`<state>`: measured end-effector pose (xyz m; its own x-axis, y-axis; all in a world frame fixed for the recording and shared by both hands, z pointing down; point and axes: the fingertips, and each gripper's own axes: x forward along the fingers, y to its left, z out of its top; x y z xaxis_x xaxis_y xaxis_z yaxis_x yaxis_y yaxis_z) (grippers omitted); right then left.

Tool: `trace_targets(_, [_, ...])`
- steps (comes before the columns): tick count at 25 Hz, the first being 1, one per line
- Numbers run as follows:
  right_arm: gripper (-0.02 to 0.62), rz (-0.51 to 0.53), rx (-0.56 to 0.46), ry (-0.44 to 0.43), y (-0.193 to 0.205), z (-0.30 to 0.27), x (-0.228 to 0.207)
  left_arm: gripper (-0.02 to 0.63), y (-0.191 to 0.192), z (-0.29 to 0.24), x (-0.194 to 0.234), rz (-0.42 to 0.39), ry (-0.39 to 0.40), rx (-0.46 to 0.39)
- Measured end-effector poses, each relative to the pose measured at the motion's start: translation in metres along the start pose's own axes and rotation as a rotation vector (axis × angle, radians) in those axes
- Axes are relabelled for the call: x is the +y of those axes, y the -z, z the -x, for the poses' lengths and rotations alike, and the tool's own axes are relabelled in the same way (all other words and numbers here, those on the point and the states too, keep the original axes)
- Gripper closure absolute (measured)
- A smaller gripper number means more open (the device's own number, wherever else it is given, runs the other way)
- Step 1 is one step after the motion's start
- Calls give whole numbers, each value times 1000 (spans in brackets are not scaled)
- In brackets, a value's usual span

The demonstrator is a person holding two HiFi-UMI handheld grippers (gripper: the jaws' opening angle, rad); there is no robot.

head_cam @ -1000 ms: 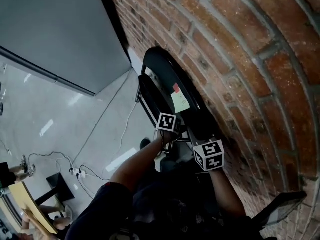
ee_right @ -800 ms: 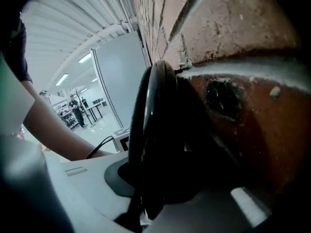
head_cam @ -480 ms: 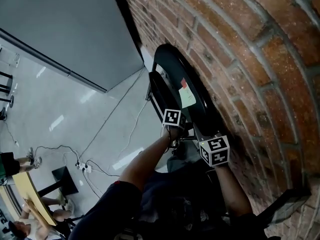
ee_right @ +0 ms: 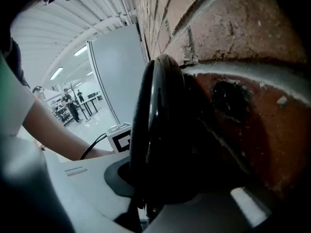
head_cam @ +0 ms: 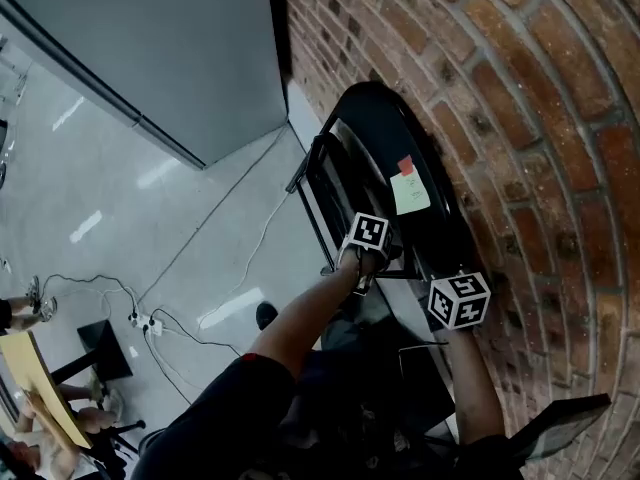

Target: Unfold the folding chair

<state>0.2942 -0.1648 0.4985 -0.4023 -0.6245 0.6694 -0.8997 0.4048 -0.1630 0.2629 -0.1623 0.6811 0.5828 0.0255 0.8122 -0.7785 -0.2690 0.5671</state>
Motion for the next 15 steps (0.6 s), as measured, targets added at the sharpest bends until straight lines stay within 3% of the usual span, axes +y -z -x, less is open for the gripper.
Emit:
trace_targets(7, [520, 4, 0, -6, 1, -1, 1, 166, 8, 3, 5, 82, 60, -23])
trace_targets(15, [523, 19, -24, -31, -1, 0, 6, 161, 13, 14, 12, 14, 19, -28])
